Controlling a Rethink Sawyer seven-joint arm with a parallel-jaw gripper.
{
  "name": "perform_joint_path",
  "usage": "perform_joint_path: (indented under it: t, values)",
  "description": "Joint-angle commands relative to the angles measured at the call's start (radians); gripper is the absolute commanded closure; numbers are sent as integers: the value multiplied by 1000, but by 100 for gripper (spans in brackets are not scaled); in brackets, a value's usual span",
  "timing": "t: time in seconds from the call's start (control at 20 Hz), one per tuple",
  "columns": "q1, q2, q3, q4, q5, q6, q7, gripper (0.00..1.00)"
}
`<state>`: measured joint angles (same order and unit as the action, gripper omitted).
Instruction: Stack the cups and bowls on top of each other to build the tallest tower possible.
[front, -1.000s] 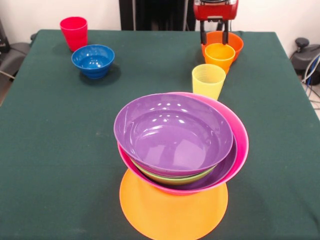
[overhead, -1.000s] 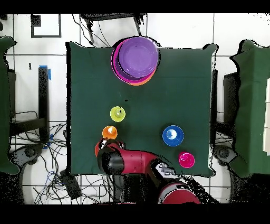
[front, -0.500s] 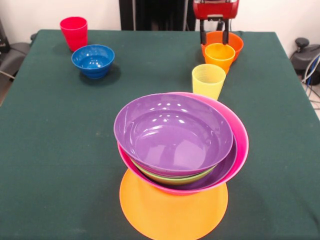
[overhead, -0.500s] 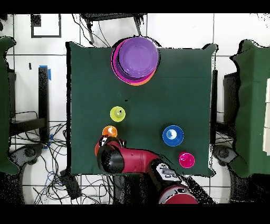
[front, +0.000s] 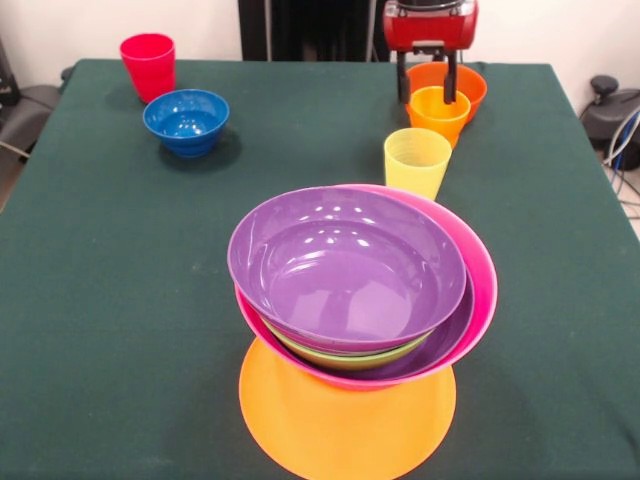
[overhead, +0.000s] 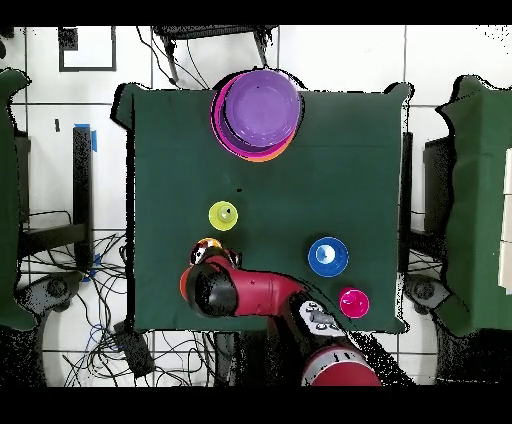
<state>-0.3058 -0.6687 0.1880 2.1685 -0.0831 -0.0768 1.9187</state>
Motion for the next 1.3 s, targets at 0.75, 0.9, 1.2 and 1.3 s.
perform_joint_path:
  t: [0.75, 0.9, 1.2, 1.3]
  values:
    - [-26, -11, 27, -151, 44, 135, 108, 0]
    - [-30, -9, 26, -177, 46, 154, 98, 0]
    - [-43, 23, 32, -203, 27, 146, 94, 0]
    - [-51, 34, 34, -207, 19, 140, 90, 0]
